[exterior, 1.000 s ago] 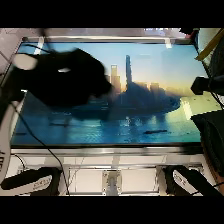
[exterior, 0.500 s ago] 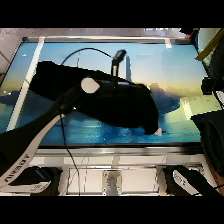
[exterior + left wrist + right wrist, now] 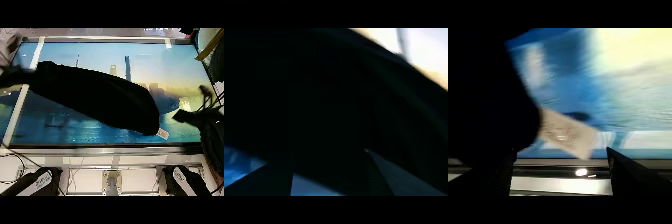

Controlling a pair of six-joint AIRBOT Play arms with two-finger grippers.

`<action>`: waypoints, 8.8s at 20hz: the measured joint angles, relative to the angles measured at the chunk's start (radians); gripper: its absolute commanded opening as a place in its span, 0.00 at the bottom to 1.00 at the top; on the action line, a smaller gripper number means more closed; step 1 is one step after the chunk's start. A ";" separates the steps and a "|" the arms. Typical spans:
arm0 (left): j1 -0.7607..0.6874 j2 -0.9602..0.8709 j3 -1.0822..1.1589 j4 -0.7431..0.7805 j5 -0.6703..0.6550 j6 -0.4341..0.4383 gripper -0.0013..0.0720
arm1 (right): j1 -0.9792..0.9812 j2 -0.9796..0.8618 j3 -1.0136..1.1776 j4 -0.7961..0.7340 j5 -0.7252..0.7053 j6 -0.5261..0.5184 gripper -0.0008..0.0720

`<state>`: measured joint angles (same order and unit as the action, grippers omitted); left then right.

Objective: Fold the clothes and pants, and hang the long-sleeved shirts on hangers.

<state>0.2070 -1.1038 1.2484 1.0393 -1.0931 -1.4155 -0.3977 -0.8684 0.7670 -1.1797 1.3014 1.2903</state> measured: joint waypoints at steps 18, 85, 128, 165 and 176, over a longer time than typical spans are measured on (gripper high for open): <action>0.414 -0.230 -0.274 -0.518 0.196 0.051 0.69 | 0.271 -0.178 -0.247 0.305 -0.352 -0.051 0.04; 0.167 -0.404 -0.399 -0.517 0.544 0.080 0.40 | -0.200 -0.041 0.148 -0.043 -0.061 -0.006 0.04; 0.517 0.251 -0.732 0.060 0.449 -0.096 0.02 | -0.297 -0.008 0.144 0.010 0.020 -0.067 0.69; 0.537 0.296 -0.626 0.146 0.278 -0.069 0.02 | -0.557 -0.081 0.112 -0.123 0.169 -0.333 0.04; 0.538 0.311 -0.708 0.369 0.251 -0.135 0.83 | -0.557 -0.064 -0.009 -0.310 0.076 -0.211 0.62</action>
<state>0.7448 -0.7933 0.5404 1.4078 -0.8417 -1.5505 -0.9546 -0.9321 0.7582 -1.4895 1.3777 1.0794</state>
